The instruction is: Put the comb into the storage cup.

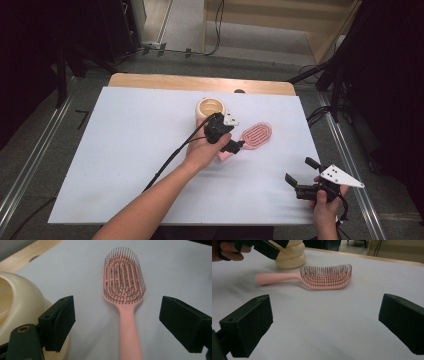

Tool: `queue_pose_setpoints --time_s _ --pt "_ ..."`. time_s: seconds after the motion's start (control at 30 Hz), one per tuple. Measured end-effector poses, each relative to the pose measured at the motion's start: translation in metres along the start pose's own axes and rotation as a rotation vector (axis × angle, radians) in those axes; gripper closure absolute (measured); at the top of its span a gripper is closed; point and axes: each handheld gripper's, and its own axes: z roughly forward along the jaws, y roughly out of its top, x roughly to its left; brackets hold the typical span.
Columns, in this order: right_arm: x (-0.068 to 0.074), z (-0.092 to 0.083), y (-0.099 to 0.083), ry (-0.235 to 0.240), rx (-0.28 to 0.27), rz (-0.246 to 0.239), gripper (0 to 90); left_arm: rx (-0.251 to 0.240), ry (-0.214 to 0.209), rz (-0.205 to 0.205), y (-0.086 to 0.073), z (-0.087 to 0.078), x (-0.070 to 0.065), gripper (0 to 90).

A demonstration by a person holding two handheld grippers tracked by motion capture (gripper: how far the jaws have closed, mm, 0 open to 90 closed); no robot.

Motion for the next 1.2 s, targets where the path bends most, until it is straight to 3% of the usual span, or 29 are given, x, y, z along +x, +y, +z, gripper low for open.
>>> queue_pose_setpoints --time_s 0.13,0.37,0.6,0.93,1.2 --pt "0.000 0.000 0.000 0.001 -0.002 -0.001 0.0 0.048 0.019 -0.001 -0.002 0.011 -0.001 20.3" --pt "0.000 0.000 0.000 0.002 0.000 0.001 0.0 0.103 -0.025 -0.012 -0.002 0.025 -0.003 20.8" --pt "0.001 0.000 0.000 0.002 0.001 -0.001 0.0 0.165 -0.030 -0.037 -0.004 0.040 -0.004 39.1" --pt "0.001 0.001 0.000 0.003 0.002 -0.004 0.0 0.237 -0.036 -0.018 0.001 0.053 -0.010 52.5" --pt "0.001 0.001 0.000 0.002 0.002 -0.004 0.0 0.270 -0.017 -0.023 0.005 0.055 -0.012 54.7"
